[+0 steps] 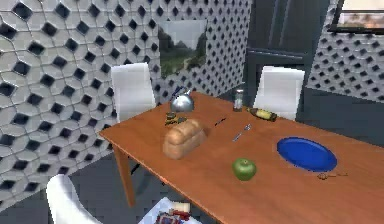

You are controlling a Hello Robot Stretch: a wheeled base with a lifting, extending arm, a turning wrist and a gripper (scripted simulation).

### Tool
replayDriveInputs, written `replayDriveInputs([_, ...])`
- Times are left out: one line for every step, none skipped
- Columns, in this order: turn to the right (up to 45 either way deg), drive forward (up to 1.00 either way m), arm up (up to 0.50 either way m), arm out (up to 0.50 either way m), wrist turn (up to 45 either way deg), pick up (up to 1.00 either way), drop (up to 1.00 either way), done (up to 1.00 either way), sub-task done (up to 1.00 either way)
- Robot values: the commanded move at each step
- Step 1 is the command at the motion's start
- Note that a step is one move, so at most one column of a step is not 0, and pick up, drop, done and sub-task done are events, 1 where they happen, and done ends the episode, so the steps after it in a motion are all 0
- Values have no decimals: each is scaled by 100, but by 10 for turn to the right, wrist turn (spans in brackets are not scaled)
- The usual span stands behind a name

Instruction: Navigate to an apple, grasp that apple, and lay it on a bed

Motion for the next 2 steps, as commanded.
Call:
replayDriveInputs([-450, 0, 0, 0, 0, 0, 0, 0, 0])
replayDriveInputs([-240, 0, 0, 0, 0, 0, 0, 0, 0])
